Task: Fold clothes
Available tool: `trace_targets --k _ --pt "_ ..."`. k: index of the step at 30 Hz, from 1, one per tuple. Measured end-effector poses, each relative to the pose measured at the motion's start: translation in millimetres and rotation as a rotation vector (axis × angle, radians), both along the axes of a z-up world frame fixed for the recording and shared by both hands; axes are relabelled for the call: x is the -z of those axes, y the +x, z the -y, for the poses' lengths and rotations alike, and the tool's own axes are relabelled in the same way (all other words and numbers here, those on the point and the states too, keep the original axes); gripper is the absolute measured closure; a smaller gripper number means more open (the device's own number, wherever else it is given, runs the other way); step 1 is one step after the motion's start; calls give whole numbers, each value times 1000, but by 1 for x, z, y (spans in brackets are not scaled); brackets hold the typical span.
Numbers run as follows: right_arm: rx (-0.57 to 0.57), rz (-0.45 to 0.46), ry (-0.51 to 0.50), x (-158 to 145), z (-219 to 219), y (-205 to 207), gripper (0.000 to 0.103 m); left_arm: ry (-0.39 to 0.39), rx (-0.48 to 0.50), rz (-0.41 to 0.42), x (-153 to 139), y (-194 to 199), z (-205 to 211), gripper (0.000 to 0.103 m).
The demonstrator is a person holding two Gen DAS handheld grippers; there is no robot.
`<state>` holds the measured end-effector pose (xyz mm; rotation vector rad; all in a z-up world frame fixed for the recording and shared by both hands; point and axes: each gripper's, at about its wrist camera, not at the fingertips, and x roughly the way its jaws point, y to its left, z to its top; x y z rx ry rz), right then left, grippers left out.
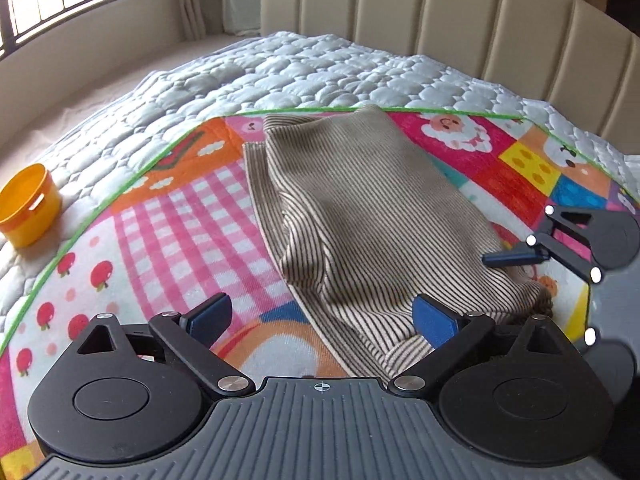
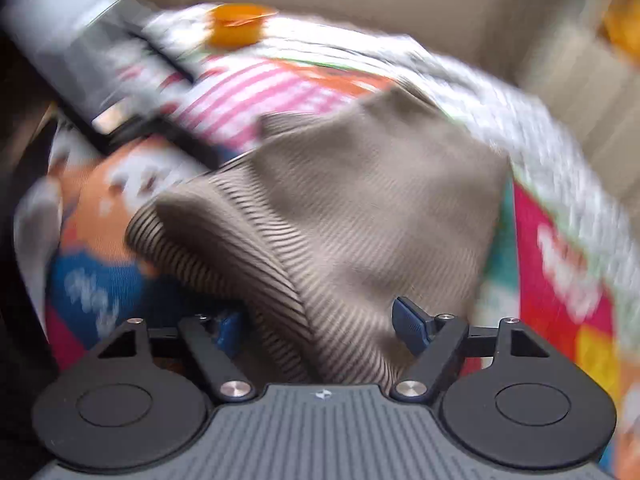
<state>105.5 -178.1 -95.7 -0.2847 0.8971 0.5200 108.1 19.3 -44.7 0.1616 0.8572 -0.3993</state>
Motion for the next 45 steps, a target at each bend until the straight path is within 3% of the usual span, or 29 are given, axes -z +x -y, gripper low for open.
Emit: trace_targets --k 4,7,10,16,21,22,24,26,29,33,36,38,42,43,45 --pt "117 -76 65 7 18 15 27 -16 199 -25 6 -16 17 3" --pt "137 -105 95 9 23 16 27 72 332 25 12 -36 37 3" --pt "128 -102 89 7 24 16 27 185 375 89 23 -46 52 2" --pt "88 -85 56 4 19 17 27 478 409 366 53 -45 77 0" --pt "3 -60 13 -7 25 17 27 732 664 629 86 -51 92 0" --pt "-16 -46 2 -8 27 16 27 733 689 640 91 -49 93 0" --pt "-57 -2 -32 -10 29 13 24 676 681 608 90 -37 94 0" --pt "-120 90 -85 -10 29 4 19 558 617 531 84 -19 92 2" --pt "-219 247 -152 -10 27 -11 19 289 488 284 70 15 77 23" --pt "-310 429 -299 0 8 -18 19 -24 306 48 56 55 52 30" --pt "-307 482 -373 10 -6 -1 19 -261 175 -94 55 76 28 34" --pt "-270 452 -342 8 -10 16 34 -417 92 -185 56 88 11 36" --pt "-234 359 -261 3 -9 28 61 -456 70 -186 43 84 -6 35" --pt "-235 345 -255 3 -8 27 66 -465 79 -183 37 82 -10 31" --pt "-255 325 -256 3 -6 19 72 -536 55 -161 24 77 -29 8"
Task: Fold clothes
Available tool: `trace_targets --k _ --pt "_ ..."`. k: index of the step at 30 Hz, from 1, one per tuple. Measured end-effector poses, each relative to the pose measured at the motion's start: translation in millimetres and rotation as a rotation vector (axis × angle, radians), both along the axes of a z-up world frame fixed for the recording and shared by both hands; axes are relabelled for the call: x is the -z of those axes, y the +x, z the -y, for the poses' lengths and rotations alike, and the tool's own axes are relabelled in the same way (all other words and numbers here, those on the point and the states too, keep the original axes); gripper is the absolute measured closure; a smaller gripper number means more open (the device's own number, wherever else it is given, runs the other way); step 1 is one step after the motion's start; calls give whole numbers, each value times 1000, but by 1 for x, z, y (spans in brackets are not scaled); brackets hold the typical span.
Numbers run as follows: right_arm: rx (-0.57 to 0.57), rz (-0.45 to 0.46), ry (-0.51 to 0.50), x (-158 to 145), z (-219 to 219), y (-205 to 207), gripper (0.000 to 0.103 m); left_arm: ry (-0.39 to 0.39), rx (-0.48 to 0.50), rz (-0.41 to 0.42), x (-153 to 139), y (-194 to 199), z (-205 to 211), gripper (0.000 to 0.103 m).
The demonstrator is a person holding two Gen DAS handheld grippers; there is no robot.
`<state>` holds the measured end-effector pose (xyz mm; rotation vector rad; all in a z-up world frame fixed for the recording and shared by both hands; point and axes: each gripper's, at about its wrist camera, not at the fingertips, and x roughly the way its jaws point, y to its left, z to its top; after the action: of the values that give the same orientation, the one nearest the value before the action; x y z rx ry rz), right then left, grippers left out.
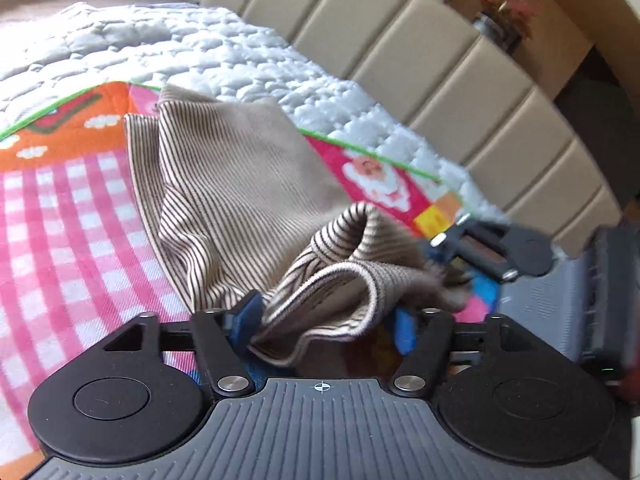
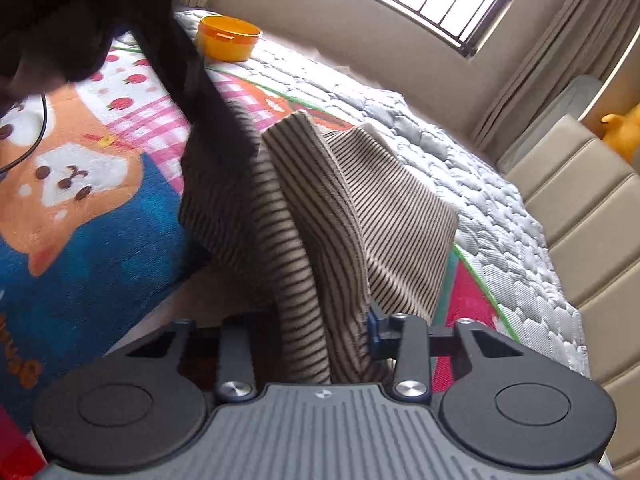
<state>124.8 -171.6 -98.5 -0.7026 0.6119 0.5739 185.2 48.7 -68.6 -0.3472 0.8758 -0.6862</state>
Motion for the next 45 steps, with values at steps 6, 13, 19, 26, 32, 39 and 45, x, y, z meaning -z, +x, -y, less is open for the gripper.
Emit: trace_targets --k 6,13,19,26,32,39,45 --pt "-136 -81 -52 -17 -3 -41 79 17 -164 27 -13 7 -20 14" --pt "-185 -138 -50 -59 10 -73 79 397 28 47 29 7 35 52" --pt "-66 -198 51 -52 26 -48 79 467 192 249 2 -36 41 40" --pt "15 -262 167 -54 42 -24 79 557 415 438 -19 -92 48 3" --pt "6 -263 177 -55 44 -23 79 771 572 554 35 -104 106 2" --pt "-16 -222 188 -64 63 -25 64 713 439 530 46 -74 132 46" --pt "77 -222 292 -63 107 -22 21 364 257 194 33 -26 92 49"
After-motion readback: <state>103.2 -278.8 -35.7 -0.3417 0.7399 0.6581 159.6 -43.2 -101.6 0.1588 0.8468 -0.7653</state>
